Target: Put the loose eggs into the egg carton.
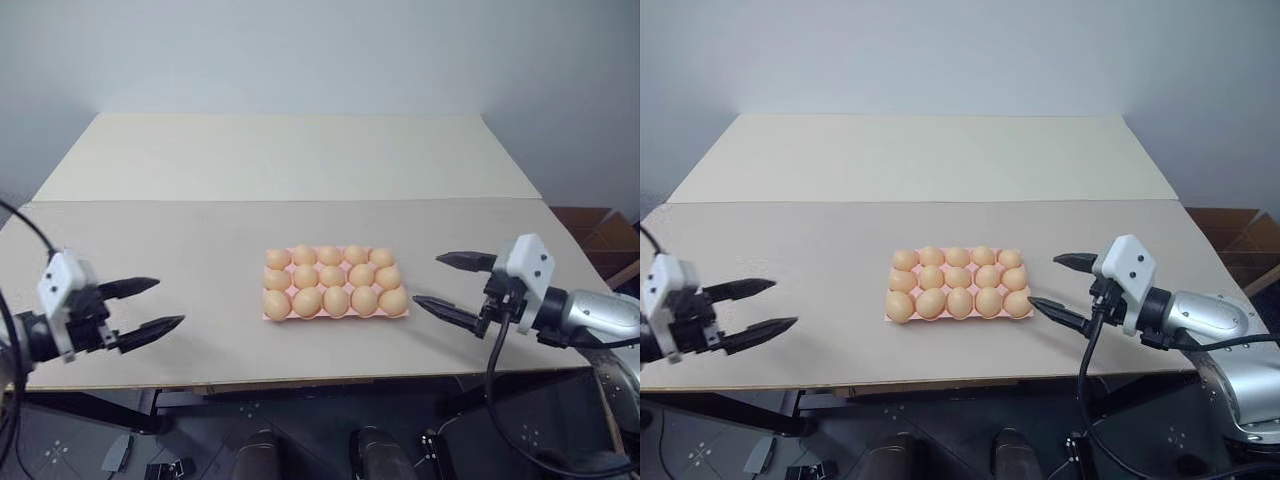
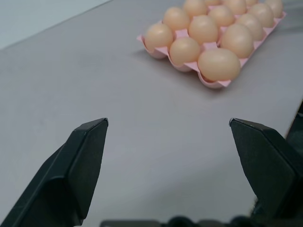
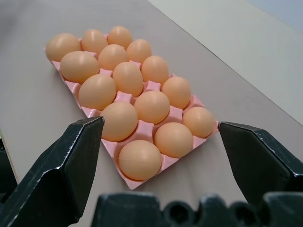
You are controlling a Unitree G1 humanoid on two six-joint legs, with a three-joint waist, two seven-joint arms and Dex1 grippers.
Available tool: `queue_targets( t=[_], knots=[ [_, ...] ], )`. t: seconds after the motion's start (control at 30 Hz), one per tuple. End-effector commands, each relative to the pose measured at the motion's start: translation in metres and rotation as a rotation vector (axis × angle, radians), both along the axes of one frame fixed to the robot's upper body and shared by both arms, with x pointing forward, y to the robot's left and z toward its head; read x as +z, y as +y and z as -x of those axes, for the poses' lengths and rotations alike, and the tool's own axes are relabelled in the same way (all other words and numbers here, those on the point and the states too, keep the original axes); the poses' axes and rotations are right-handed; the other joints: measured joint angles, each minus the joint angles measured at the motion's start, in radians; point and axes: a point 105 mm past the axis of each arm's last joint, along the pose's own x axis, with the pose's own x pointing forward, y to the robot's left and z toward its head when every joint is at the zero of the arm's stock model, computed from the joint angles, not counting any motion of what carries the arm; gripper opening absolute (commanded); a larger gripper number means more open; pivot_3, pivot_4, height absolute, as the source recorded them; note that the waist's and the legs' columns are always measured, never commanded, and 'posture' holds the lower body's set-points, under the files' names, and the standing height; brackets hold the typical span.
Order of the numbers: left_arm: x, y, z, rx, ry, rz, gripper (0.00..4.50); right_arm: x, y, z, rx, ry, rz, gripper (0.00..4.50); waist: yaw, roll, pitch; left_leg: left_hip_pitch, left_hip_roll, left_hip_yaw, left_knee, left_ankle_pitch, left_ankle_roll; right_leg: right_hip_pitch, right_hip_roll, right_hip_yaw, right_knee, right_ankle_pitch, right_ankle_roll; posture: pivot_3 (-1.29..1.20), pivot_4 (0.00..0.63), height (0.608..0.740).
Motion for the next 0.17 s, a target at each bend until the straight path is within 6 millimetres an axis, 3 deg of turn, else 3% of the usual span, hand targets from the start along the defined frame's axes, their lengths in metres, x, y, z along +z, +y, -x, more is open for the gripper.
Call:
queue_targets(
  t=[0.03, 0.17],
  knots=[
    [0.0165, -0.0054, 0.0051, 0.014, -0.065, 0.047, 4.47, 0.0125, -0.0035, 0.0019, 0.02, -0.061, 0.016, 4.5, 0.004, 0.0, 0.0, 0.0, 0.0, 0.0, 0.0, 0.0, 0.0, 0.0, 0.0, 0.0, 0.0, 0.0, 0.0, 0.0, 0.15, 0.74],
    [0.0187, -0.0134, 0.0089, -0.014, -0.07, 0.064, 4.47, 0.0133, -0.0039, 0.001, 0.026, -0.06, 0.018, 4.5, 0.009, 0.0, 0.0, 0.0, 0.0, 0.0, 0.0, 0.0, 0.0, 0.0, 0.0, 0.0, 0.001, 0.0, 0.0, 0.0, 0.15, 0.74]
  ],
)
